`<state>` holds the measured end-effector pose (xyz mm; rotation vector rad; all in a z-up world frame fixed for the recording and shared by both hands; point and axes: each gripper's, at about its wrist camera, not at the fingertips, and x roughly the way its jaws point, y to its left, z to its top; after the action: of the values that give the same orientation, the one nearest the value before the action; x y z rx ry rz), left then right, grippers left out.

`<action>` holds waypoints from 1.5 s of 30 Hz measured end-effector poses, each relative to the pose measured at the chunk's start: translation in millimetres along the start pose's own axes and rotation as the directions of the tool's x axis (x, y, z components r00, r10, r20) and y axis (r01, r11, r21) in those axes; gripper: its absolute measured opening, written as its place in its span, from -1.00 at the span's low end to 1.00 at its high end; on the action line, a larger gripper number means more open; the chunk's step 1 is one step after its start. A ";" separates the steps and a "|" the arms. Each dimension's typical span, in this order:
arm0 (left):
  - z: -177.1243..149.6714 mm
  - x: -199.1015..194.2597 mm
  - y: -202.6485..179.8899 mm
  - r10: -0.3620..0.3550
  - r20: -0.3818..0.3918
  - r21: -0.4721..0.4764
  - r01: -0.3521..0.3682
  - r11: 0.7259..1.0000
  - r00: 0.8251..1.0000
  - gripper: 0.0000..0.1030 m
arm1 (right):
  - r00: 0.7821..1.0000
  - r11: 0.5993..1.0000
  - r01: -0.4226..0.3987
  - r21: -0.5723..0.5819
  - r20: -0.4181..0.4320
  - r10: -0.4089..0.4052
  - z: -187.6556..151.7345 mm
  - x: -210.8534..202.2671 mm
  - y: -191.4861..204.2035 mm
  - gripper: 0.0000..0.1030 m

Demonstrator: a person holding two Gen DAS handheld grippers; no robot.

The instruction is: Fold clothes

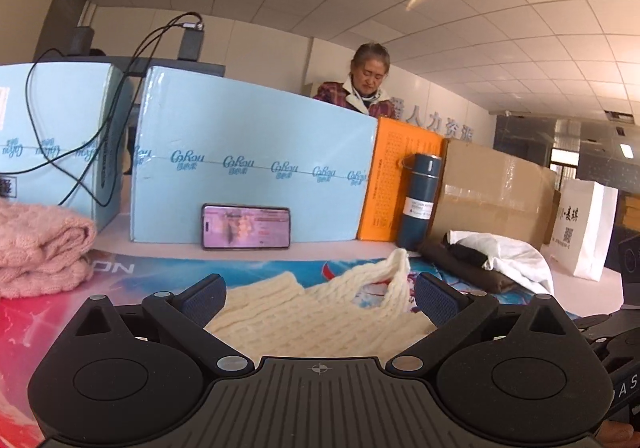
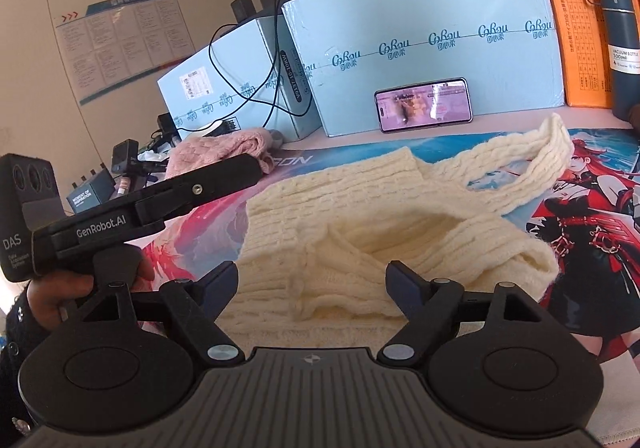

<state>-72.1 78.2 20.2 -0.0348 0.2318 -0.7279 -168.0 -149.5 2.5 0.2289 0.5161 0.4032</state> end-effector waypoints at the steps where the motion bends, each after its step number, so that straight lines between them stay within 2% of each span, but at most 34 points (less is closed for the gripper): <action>1: -0.6 7.7 -6.5 -0.013 -0.023 0.046 0.014 0.999 1.000 0.98 | 1.000 1.000 0.005 -0.011 0.002 -0.005 -0.4 -2.4 1.3 0.55; 3: -6.8 22.8 -13.6 -0.013 -0.088 0.111 0.023 0.994 0.996 0.98 | 1.000 0.999 -0.001 -0.032 -0.004 0.001 -1.0 -10.8 -1.1 0.56; 6: -13.3 42.2 -9.5 0.018 -0.210 0.102 0.004 0.995 0.977 0.98 | 1.000 0.999 -0.022 -0.044 -0.022 0.021 -2.1 -23.0 -12.5 0.56; 9: -22.0 50.8 -15.9 0.067 -0.269 0.197 -0.013 0.980 0.961 0.99 | 0.999 0.999 -0.038 0.005 -0.025 0.038 -0.2 -31.8 -33.3 0.59; 11: -23.0 48.3 -13.5 0.048 -0.268 0.191 0.004 0.982 0.962 0.99 | 0.998 0.995 -0.053 0.086 0.031 0.050 9.5 -40.0 -52.2 0.59; 14: -13.4 39.3 2.0 0.007 -0.227 0.111 0.019 0.994 0.974 0.99 | 0.980 0.981 -0.099 0.170 0.187 0.067 30.0 -51.0 -82.6 0.67; 15: -10.1 36.4 9.5 0.020 -0.214 0.086 -0.001 0.996 0.977 0.99 | 0.976 0.979 -0.068 0.190 0.215 0.026 39.8 -48.4 -93.9 0.74; 17: -5.4 31.4 23.8 0.078 -0.197 0.054 -0.068 0.996 0.977 0.99 | 0.965 0.973 -0.003 0.232 0.254 -0.058 59.0 -41.6 -115.7 0.74; 19: -5.6 29.7 36.8 0.151 -0.204 0.035 -0.147 0.989 0.967 0.99 | 0.964 0.960 0.121 0.253 0.200 -0.175 76.0 -19.9 -135.3 0.74; 21: -9.8 26.7 50.8 0.204 -0.227 -0.008 -0.212 0.977 0.952 0.99 | 0.946 0.933 0.264 0.243 0.126 -0.300 90.3 10.4 -152.7 0.72; 22: -12.3 25.1 55.8 0.212 -0.237 -0.027 -0.225 0.974 0.948 0.99 | 0.934 0.920 0.320 0.225 0.088 -0.346 95.3 27.1 -160.9 0.69; 25: -20.8 22.1 65.2 0.212 -0.256 -0.063 -0.235 0.970 0.943 0.99 | 0.905 0.883 0.419 0.211 -0.011 -0.426 102.5 70.0 -186.1 0.66; 26: -22.5 21.0 68.2 0.211 -0.261 -0.075 -0.238 0.968 0.942 0.99 | 0.897 0.870 0.436 0.229 -0.039 -0.439 102.6 79.3 -193.3 0.62; 27: -23.5 20.6 70.3 0.209 -0.264 -0.085 -0.239 0.967 0.942 0.99 | 0.895 0.862 0.444 0.246 -0.068 -0.441 100.6 87.7 -200.5 0.37; 28: -23.9 20.8 71.3 0.206 -0.264 -0.091 -0.237 0.967 0.942 0.99 | 0.897 0.863 0.440 0.249 -0.081 -0.434 100.0 92.8 -202.8 -0.17; 30: -25.3 23.6 71.9 0.202 -0.278 -0.092 -0.236 0.967 0.939 0.99 | 0.902 0.867 0.431 0.252 -0.104 -0.418 99.3 102.1 -206.1 -0.57; 31: -26.5 26.9 71.4 0.202 -0.293 -0.088 -0.237 0.968 0.934 0.99 | 0.909 0.876 0.417 0.243 -0.100 -0.405 101.0 103.0 -203.2 -0.66; 34: -29.3 33.2 72.4 0.186 -0.334 -0.094 -0.229 0.969 0.924 0.99 | 0.939 0.917 0.343 0.203 -0.062 -0.337 118.8 96.7 -176.4 -0.70; 38: -30.6 32.6 75.4 0.171 -0.336 -0.119 -0.222 0.968 0.926 0.99 | 0.970 0.961 0.244 0.130 -0.050 -0.239 142.6 94.5 -122.6 -0.70; 42: -31.1 31.7 75.1 0.169 -0.334 -0.124 -0.221 0.967 0.927 0.99 | 0.981 0.984 0.170 0.056 -0.099 -0.164 151.4 105.9 -62.5 -0.70; 45: -30.9 31.5 75.2 0.168 -0.334 -0.126 -0.221 0.967 0.928 0.99 | 0.970 0.988 0.156 0.001 -0.187 -0.153 140.6 127.8 -25.1 -0.70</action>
<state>-7.0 115.1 -24.5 -0.0466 0.5987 -0.5109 14.5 -132.8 58.6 0.1648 0.7170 0.2700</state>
